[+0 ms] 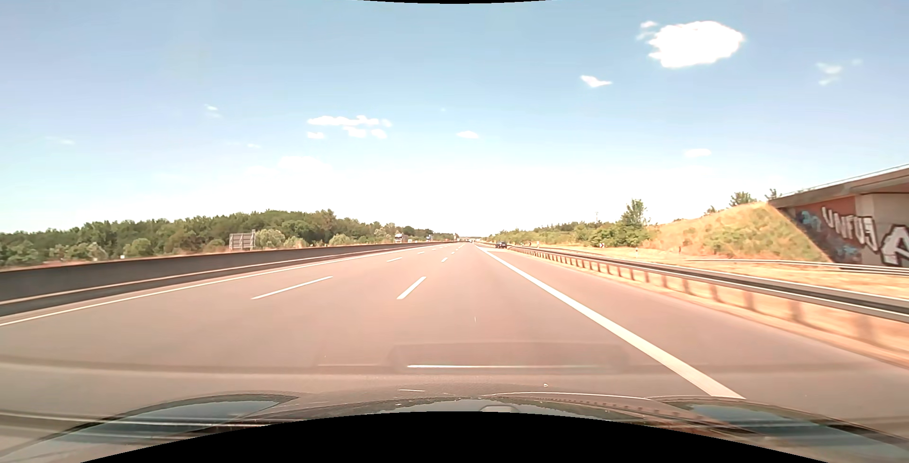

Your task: Follow the waypoints while adhering to traffic rules and regulations

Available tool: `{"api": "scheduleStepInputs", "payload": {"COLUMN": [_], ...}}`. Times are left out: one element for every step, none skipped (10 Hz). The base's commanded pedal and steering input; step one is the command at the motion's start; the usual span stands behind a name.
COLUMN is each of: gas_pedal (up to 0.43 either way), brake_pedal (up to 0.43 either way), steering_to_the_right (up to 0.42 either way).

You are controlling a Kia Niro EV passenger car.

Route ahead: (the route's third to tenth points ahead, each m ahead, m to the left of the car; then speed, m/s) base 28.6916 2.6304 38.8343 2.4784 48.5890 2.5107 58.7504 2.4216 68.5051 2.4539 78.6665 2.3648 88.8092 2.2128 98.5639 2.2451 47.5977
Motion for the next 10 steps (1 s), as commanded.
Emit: {"api": "scheduleStepInputs", "payload": {"gas_pedal": [0.591,0.591,0.591,0.591,0.591,0.591,0.591,0.591,0.591,0.591], "brake_pedal": [0.000,0.000,0.000,0.000,0.000,0.000,0.000,0.000,0.000,0.000], "steering_to_the_right": [-0.001,-0.001,0.000,-0.001,-0.001,-0.001,-0.001,-0.001,0.000,0.000]}}
